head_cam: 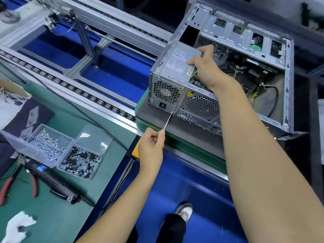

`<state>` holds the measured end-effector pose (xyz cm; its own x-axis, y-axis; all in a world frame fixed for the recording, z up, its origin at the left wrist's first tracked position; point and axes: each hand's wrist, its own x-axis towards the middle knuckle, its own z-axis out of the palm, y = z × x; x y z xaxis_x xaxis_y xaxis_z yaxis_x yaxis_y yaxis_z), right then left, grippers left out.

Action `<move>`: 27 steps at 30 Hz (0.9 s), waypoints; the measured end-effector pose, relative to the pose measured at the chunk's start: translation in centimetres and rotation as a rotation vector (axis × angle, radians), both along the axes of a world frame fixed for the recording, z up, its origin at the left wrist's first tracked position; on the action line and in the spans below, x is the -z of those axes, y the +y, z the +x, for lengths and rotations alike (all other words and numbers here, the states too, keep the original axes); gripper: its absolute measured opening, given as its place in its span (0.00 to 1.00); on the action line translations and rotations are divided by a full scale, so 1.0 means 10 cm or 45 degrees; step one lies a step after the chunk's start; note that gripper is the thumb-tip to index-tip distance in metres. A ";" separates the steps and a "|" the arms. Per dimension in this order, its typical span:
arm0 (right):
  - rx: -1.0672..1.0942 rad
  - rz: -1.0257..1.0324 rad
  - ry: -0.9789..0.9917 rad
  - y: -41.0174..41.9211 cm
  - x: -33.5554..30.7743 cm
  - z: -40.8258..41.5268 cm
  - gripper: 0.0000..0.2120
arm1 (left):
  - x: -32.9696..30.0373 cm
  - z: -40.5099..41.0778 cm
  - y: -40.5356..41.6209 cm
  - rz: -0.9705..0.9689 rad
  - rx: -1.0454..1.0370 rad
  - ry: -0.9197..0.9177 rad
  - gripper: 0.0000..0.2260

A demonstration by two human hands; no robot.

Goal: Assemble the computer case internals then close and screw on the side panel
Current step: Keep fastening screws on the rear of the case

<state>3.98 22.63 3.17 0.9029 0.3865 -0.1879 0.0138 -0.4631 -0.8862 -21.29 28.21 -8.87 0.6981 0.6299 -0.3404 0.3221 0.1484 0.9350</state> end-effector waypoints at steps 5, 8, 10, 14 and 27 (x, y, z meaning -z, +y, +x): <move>0.005 -0.020 -0.024 -0.02 0.03 0.03 0.09 | 0.08 -0.07 0.03 0.969 0.161 0.137 0.11; 0.002 -0.022 -0.022 -0.03 0.02 0.03 0.08 | 0.00 0.00 0.07 -0.056 0.039 -0.017 0.10; 0.010 -0.019 -0.028 -0.02 0.02 0.04 0.09 | -0.05 -0.01 0.14 -0.893 -0.088 -0.041 0.07; 0.010 -0.010 -0.033 -0.01 0.01 0.04 0.09 | -0.02 -0.04 0.12 -1.851 -0.161 -0.147 0.09; -0.002 0.006 -0.029 -0.01 0.03 0.05 0.09 | 0.01 0.02 0.01 0.374 0.178 0.044 0.12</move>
